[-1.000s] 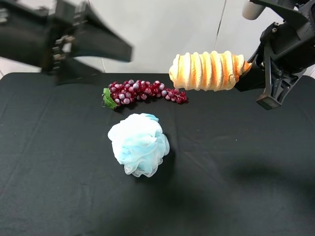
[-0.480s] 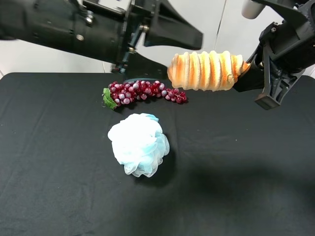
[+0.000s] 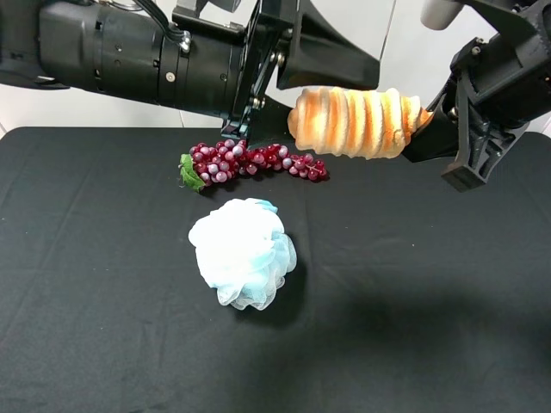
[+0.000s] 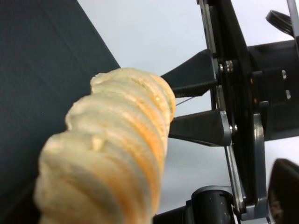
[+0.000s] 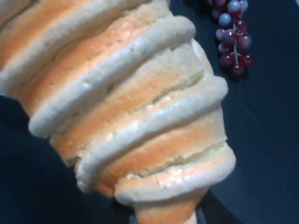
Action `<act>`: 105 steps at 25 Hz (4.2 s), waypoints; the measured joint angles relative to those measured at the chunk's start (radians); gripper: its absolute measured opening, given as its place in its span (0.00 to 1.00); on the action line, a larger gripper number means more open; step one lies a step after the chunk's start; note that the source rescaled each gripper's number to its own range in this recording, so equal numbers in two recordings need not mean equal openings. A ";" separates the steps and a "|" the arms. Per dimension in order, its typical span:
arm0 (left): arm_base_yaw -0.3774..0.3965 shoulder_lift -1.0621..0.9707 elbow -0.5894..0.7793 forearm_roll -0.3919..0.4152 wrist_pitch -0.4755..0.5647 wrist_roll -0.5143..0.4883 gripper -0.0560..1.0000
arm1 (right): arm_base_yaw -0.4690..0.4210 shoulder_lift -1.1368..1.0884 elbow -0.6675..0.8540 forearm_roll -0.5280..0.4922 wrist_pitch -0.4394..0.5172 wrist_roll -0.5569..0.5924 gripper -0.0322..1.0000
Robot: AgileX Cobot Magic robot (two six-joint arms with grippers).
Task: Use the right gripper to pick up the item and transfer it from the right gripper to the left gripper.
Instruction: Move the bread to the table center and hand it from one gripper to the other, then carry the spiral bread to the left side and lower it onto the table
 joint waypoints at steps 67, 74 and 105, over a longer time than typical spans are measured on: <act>0.000 0.000 0.000 0.000 0.002 -0.003 0.07 | 0.000 -0.673 0.275 -0.097 0.372 0.600 1.00; 0.000 0.000 0.000 0.000 0.002 -0.003 0.07 | 0.000 -0.949 0.416 -0.098 0.322 0.599 1.00; 0.000 0.000 0.000 0.001 -0.005 -0.007 0.05 | -0.050 -1.181 0.514 -0.130 0.184 0.601 1.00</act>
